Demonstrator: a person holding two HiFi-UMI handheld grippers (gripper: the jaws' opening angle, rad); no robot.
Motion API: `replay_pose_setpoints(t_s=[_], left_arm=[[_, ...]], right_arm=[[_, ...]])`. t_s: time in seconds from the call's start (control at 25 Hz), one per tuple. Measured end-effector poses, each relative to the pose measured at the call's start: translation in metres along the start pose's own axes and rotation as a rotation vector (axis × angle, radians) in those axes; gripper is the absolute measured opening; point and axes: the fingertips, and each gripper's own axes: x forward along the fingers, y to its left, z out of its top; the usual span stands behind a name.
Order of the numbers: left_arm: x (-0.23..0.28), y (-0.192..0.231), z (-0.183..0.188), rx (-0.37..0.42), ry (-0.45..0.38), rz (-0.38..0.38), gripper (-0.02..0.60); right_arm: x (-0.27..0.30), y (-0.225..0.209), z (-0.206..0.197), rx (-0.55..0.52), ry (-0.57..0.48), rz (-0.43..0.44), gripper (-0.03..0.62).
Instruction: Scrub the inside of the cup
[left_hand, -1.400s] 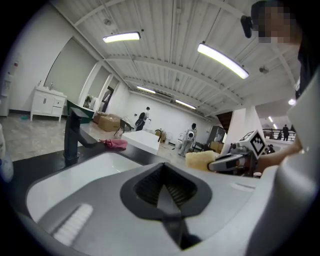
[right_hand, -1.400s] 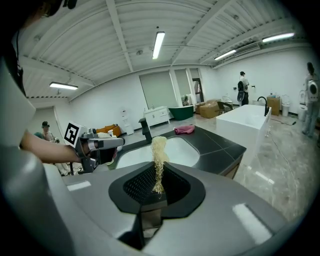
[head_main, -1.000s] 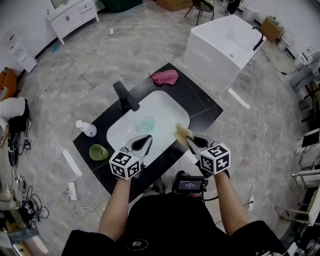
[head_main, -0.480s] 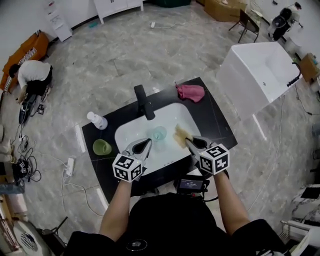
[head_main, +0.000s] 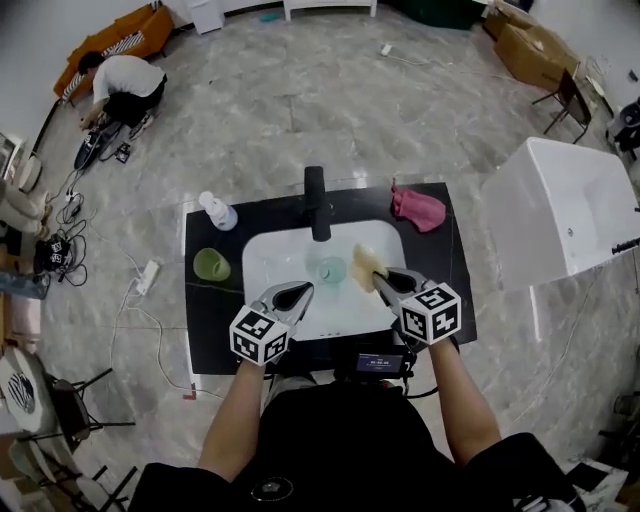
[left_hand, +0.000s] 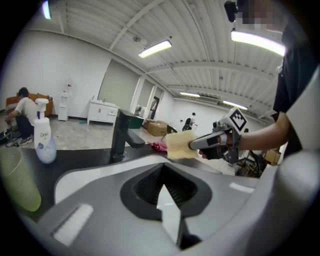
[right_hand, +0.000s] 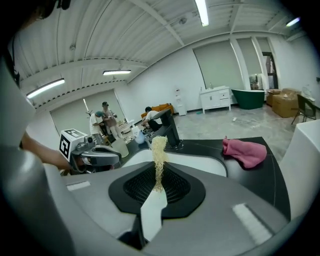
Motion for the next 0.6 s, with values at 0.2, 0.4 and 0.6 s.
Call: replay_pose_setpoints(t_s=[0.2, 0.4, 0.6], left_arm=[[-0.006, 0.017, -0.003, -0.026, -0.005, 0.081, 0.000], [-0.006, 0.024, -0.005, -0.056, 0.030, 0.030, 0.000], [-0.007, 0.031, -0.001, -0.014, 0.036, 0.020, 0.000]], right_arm=[[0.014, -0.001, 0.010, -0.014, -0.001, 0.030, 0.041], [0.025, 0.007, 0.015, -0.024, -0.005, 0.036, 0.040], [0.028, 0.012, 0.021, -0.022, -0.029, 0.017, 0.041]])
